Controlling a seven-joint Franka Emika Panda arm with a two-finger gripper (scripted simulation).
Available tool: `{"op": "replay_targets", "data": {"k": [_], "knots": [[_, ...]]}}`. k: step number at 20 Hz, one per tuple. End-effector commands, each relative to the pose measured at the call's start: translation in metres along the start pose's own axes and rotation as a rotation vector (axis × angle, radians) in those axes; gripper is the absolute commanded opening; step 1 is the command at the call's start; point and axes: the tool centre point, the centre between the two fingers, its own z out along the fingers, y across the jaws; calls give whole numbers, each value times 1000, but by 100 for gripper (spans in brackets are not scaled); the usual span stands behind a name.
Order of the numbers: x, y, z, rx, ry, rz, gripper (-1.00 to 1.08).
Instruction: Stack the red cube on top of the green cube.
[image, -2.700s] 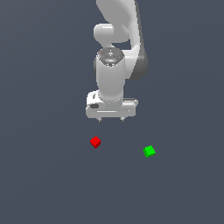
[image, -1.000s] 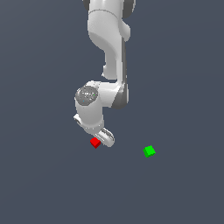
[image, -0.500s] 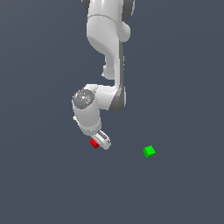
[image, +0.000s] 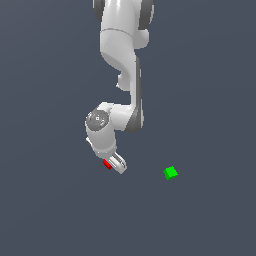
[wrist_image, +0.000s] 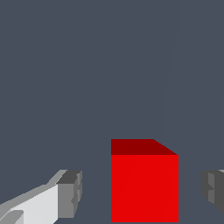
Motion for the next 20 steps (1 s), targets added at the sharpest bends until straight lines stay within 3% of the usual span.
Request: {"op": "replay_targets", "data": {"k": [1,7,8,20], "knots": [[0,0,12,0,0,1,100],[1,-1,19,0,0,2,100],[1,-1,19,0,0,2,-100],[0,0,18,0,0,2,-100]]}}
